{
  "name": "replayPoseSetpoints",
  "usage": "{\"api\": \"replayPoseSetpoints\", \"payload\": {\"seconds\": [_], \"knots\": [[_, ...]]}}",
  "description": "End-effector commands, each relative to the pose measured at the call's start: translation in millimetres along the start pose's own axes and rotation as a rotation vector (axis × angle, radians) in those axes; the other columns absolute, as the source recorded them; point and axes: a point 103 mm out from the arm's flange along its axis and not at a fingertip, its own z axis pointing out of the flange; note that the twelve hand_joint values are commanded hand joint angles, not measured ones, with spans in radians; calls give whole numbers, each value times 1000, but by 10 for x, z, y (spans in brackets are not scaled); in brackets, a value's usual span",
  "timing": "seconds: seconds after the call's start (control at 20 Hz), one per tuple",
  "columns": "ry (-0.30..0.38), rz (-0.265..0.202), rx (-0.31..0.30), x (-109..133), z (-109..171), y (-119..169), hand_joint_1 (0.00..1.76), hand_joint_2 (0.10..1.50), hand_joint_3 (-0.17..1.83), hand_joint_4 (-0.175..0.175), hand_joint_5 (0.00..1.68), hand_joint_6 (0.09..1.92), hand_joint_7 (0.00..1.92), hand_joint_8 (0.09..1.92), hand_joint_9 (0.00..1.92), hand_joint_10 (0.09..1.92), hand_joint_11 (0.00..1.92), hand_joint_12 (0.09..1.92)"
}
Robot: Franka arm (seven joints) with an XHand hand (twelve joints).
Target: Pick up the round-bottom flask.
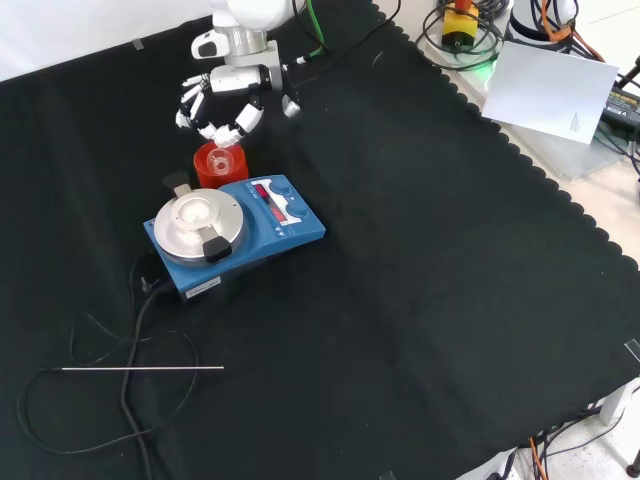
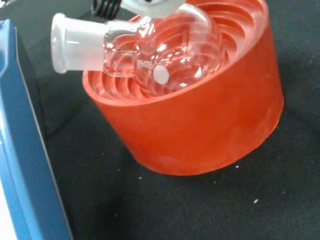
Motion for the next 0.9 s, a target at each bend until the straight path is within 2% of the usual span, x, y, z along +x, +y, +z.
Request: {"api": "replayPoseSetpoints", "payload": {"seconds": [0.05, 0.3, 0.5, 0.9], "knots": [[-35, -77, 69, 64, 96, -4, 910, 684, 576, -59, 697, 971, 354, 700, 523, 683, 69, 1345], [-84, -146, 97, 124, 158, -13, 967, 604, 583, -53, 532, 903, 297, 683, 477, 677, 26, 1346], [-116, -194, 99, 159, 155, -7, 1013, 578, 603, -46, 491, 880, 272, 673, 455, 679, 10, 1351], [-141, -216, 114, 184, 188, 34, 1049, 568, 645, -31, 535, 890, 269, 670, 446, 686, 6, 1355]]}}
